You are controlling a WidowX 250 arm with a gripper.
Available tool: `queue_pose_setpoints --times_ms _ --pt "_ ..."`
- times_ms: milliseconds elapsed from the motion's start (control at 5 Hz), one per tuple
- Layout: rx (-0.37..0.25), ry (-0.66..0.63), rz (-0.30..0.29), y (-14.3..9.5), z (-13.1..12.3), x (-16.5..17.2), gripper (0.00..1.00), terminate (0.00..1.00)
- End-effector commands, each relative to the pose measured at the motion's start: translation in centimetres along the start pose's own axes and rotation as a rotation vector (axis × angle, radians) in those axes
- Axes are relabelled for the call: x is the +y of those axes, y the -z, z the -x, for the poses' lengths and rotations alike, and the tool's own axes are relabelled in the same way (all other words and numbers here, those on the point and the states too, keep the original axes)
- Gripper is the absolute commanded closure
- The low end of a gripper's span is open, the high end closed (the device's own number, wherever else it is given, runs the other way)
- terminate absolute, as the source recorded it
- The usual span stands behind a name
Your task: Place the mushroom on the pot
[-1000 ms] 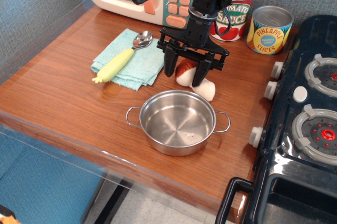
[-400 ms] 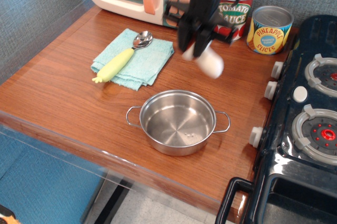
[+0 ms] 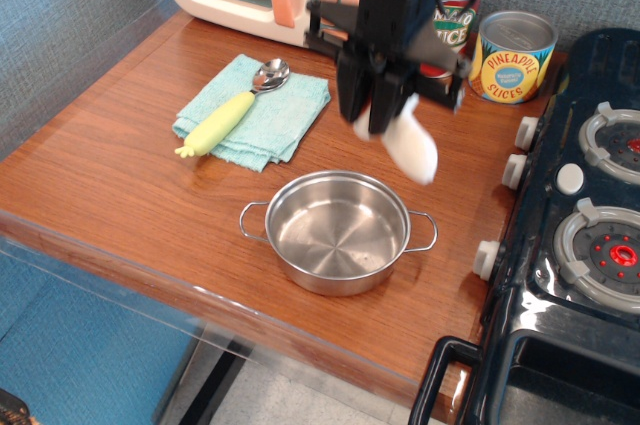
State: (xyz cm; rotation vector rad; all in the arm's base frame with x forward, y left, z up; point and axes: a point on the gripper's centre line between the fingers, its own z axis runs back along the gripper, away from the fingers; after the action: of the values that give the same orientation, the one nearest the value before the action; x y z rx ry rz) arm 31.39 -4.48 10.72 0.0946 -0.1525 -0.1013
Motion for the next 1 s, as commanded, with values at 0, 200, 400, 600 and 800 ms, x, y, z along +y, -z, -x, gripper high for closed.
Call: queue_pose_setpoints --times_ms 0,200,400,600,800 --pt "0.066 0.049 0.024 -1.2 4.4 0.5 1.0 0.0" --pt "0.09 0.035 0.012 -1.0 4.7 1.0 0.0 0.0" --pt "0.111 0.017 -0.01 -0.8 4.3 1.6 0.0 0.0" --pt "0.125 0.012 -0.026 -0.7 4.2 1.8 0.0 0.0" --pt "0.151 0.018 -0.043 -0.5 4.0 1.9 0.0 0.0"
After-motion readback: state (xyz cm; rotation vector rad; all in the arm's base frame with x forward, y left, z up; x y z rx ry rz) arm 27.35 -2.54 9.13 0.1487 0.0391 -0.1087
